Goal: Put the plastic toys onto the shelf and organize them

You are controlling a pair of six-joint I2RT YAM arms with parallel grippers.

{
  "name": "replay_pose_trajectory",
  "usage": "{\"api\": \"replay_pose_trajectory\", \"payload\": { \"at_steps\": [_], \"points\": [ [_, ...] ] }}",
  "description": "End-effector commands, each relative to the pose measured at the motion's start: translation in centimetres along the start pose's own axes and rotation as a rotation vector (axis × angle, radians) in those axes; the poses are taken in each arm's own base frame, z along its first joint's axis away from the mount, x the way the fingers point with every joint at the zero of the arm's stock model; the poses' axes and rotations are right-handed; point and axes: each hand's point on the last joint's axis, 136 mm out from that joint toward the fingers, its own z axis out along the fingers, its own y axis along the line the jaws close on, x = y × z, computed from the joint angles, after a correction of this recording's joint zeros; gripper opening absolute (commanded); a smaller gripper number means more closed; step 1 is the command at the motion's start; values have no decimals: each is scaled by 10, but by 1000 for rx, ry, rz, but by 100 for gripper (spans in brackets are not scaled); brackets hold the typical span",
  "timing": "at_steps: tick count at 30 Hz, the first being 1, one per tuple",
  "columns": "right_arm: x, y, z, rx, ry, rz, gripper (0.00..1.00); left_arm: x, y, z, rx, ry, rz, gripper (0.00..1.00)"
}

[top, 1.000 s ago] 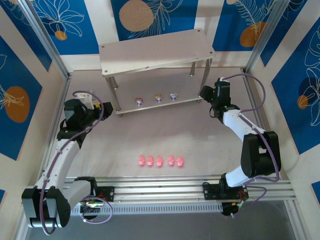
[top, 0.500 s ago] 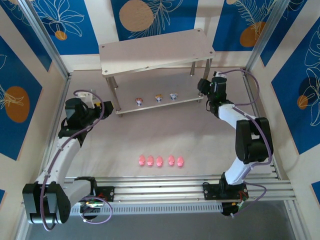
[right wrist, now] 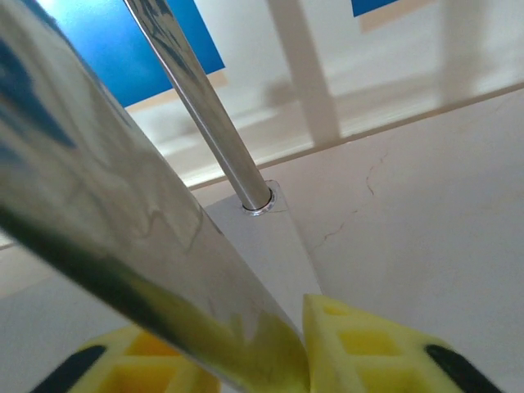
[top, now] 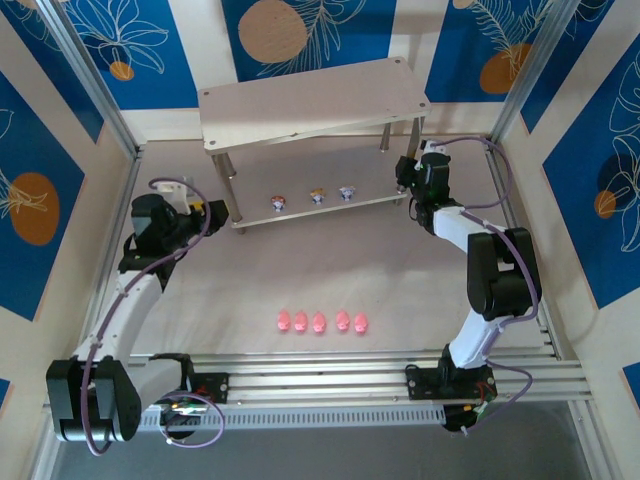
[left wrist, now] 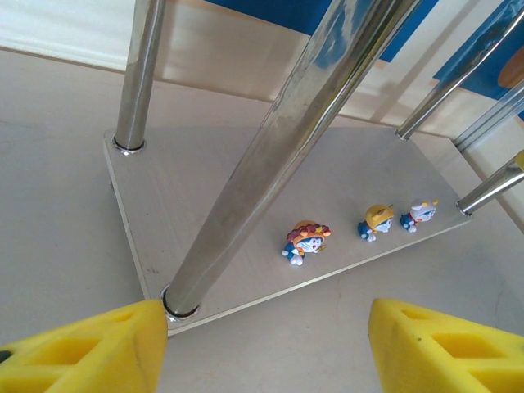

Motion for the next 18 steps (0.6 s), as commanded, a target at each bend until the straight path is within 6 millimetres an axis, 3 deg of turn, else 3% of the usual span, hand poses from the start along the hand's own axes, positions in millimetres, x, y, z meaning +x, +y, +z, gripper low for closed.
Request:
{"api": "replay_pose_trajectory", "payload": {
  "at_steps": [1,4,18],
  "points": [
    [-17,-4,5,2,-67,8,16,-3,-7,1,54,-16,25,67],
    [-14,-3,5,0,-59,6,0,-3,-10,1,69,-14,33,67],
    [-15,5,-18,4,-65,-34,0,-2,-7,6,62,-19,37,67]
  ]
}}
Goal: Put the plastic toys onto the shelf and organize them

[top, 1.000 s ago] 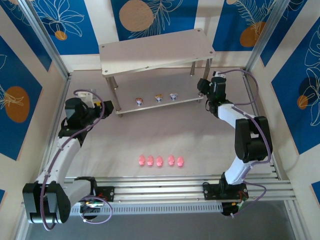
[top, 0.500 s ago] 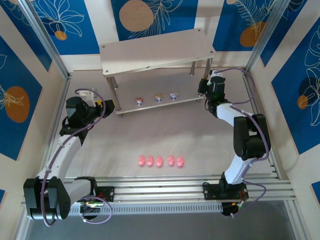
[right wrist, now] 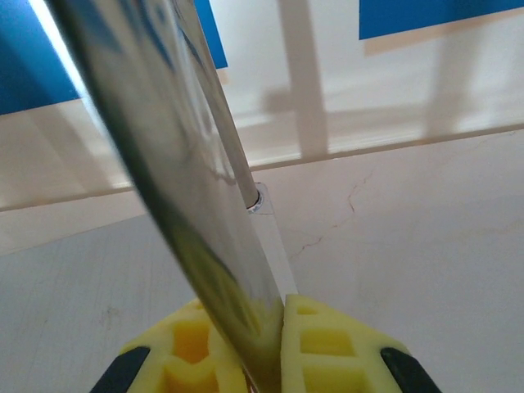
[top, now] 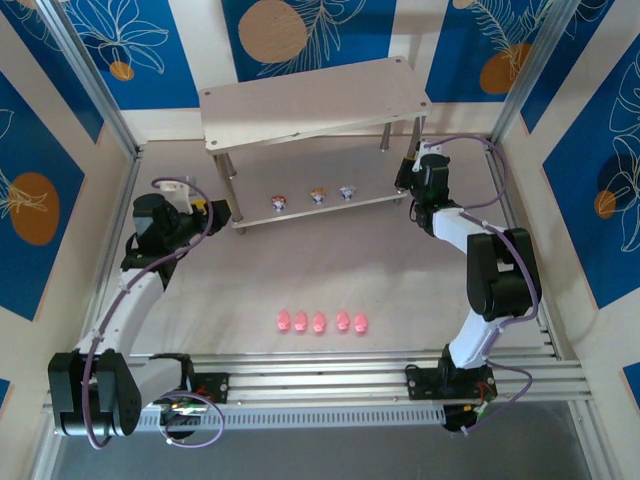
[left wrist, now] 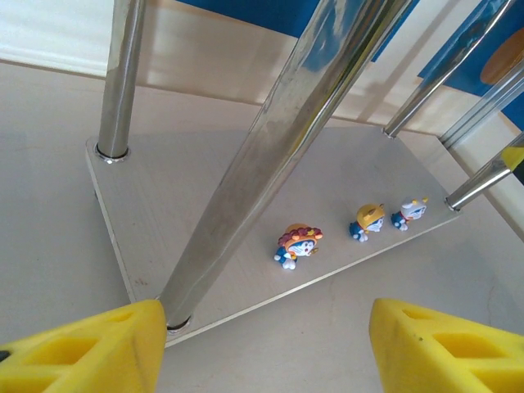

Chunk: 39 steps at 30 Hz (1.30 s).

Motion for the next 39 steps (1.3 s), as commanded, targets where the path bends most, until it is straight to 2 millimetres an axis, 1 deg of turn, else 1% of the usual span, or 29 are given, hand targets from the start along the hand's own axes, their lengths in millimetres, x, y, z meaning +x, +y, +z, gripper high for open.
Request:
{"api": "replay_pose_trajectory", "payload": {
  "at_steps": [1,11,15,18,22,28,39],
  "points": [
    [-17,4,-18,-8,-52,106,0,-2,-3,1,24,-7,20,67],
    [-14,14,-46,-12,-55,87,0,-1,-8,-4,38,3,31,67],
    [-11,17,-62,-14,-54,92,0,-1,-11,-8,42,3,40,67],
    [-7,17,-73,-4,-54,91,0,-1,-13,-11,44,4,43,67],
    [-3,12,-82,11,-47,105,0,-1,-17,-15,55,1,46,67],
    [6,4,-94,42,-29,112,0,4,-16,-22,34,4,55,67],
    [10,5,-100,54,29,94,0,6,-17,-26,30,18,57,66]
  ]
}}
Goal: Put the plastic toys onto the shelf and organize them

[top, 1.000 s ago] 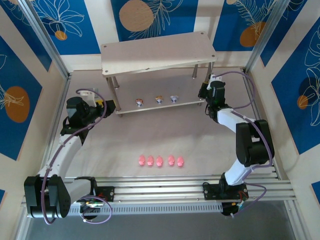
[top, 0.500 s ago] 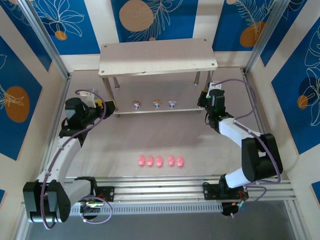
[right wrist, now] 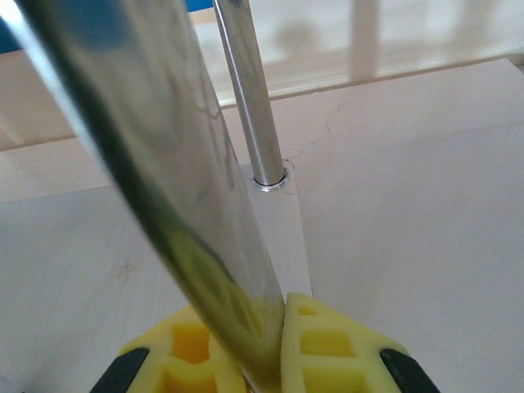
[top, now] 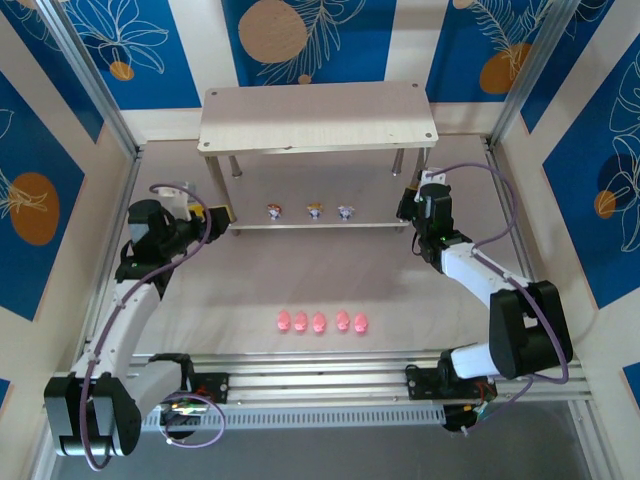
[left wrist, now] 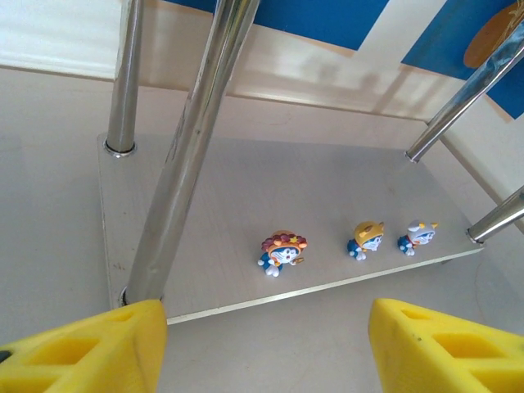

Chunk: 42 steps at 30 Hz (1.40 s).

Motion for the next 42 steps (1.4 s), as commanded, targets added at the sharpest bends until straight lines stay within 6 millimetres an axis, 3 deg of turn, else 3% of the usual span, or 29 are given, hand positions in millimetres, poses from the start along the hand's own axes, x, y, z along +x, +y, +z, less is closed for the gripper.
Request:
{"api": "replay_pose_trajectory", "payload": {
  "at_steps": [1,19,25,31,34,39,42],
  "points": [
    [-23,0,-11,4,-41,103,1,2,-4,-5,9,5,17,66],
    [-19,6,-13,-2,1,96,46,9,0,-6,-9,32,19,66],
    [-23,5,-22,15,-29,89,60,8,3,-7,-29,32,18,67],
    [-35,2,-62,19,-82,103,66,2,1,-18,-56,5,31,64],
    [-39,10,-97,-3,-87,80,68,-4,-4,-31,-74,-14,30,61],
    [-39,34,-162,-46,5,-51,61,1,-38,-45,-50,72,55,55],
    [-21,53,-195,-102,214,-93,54,19,-58,-42,-73,187,130,54]
  ]
}}
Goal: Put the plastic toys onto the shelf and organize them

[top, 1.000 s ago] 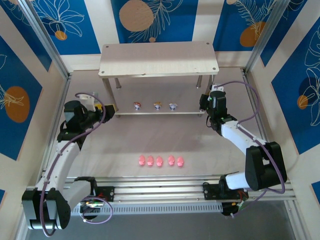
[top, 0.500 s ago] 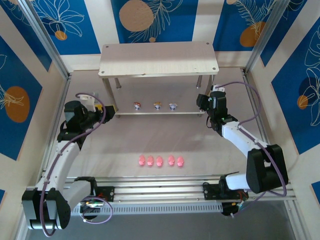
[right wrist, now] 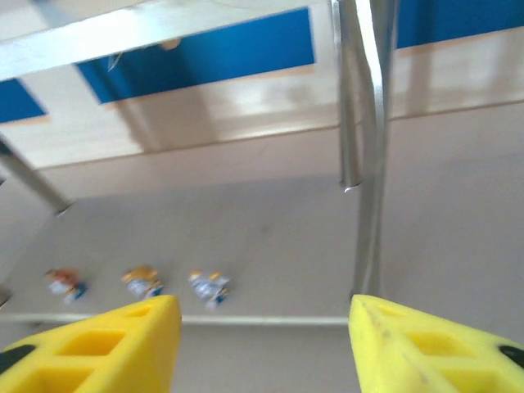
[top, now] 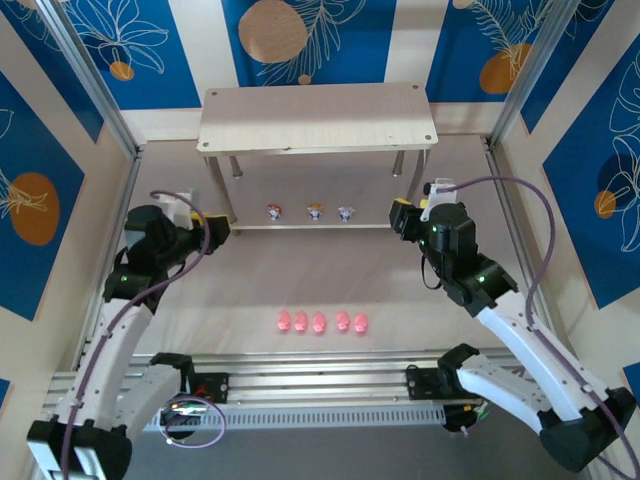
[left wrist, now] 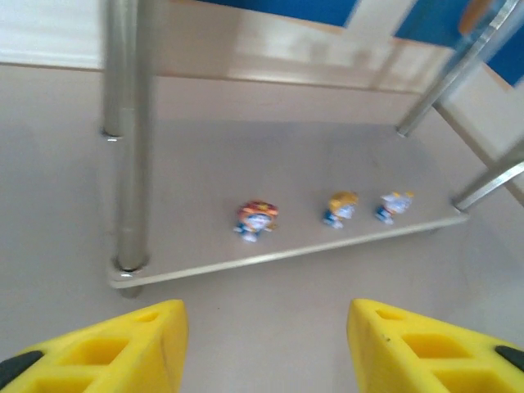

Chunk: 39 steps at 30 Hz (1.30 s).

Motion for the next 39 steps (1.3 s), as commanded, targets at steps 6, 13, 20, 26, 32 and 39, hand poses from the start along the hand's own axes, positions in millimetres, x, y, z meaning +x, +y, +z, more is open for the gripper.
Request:
{"api": "replay_pose_trajectory", "payload": {
  "at_steps": [6,13,20,26,32,39],
  "points": [
    [114,26,-67,101,698,-161,53,70,-21,14,-56,312,63,54],
    [230,45,-77,126,1008,-68,53,69,-25,9,-34,305,42,56],
    [273,48,-80,146,1093,-15,53,68,-31,7,-5,306,32,57],
    [286,52,-71,153,1129,-16,55,66,-32,8,3,305,32,57],
    [299,49,-57,198,1150,-32,55,65,-33,13,9,313,35,57],
    [310,44,-48,243,1185,-52,54,58,-29,13,-3,315,48,57]
  ]
}}
